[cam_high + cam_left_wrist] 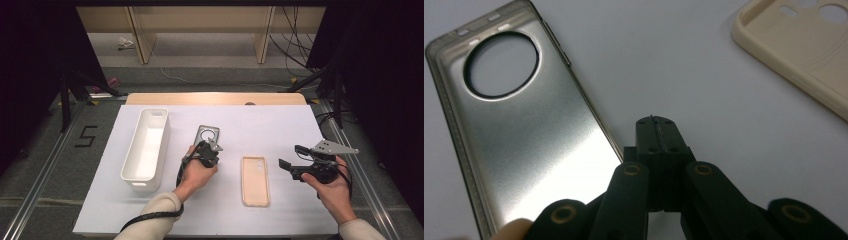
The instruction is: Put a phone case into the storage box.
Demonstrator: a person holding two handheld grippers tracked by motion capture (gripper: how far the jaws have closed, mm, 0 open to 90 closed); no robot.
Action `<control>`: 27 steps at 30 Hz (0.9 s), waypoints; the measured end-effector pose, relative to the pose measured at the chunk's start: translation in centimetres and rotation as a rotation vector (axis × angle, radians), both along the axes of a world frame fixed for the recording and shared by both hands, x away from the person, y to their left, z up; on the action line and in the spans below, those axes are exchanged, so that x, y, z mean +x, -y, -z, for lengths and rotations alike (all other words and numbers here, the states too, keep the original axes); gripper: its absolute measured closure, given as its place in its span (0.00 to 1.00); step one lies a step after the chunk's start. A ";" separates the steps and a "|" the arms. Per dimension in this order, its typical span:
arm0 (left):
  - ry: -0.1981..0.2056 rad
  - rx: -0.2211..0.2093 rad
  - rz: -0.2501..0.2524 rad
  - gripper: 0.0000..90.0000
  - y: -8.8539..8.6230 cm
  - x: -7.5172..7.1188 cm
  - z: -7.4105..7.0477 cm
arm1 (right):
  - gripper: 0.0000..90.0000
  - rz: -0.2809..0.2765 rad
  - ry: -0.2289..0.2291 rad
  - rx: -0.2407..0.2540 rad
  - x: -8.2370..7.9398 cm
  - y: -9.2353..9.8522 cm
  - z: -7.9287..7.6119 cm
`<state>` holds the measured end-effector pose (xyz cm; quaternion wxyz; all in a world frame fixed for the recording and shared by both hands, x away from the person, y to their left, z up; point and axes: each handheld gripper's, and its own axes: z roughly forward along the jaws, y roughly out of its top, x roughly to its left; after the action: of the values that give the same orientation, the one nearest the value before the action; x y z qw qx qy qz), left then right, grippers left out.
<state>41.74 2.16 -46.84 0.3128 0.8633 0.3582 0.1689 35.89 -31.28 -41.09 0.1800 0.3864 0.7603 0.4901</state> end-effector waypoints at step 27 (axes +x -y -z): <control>0.048 0.637 0.534 0.44 -1.3 2.2 -1.9 | 0.18 -0.001 -0.008 -0.002 0.1 -0.1 0.1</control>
<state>43.93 3.47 -44.92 0.0713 0.9753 0.0441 0.2042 36.00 -31.14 -41.19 0.1772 0.3879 0.7617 0.4878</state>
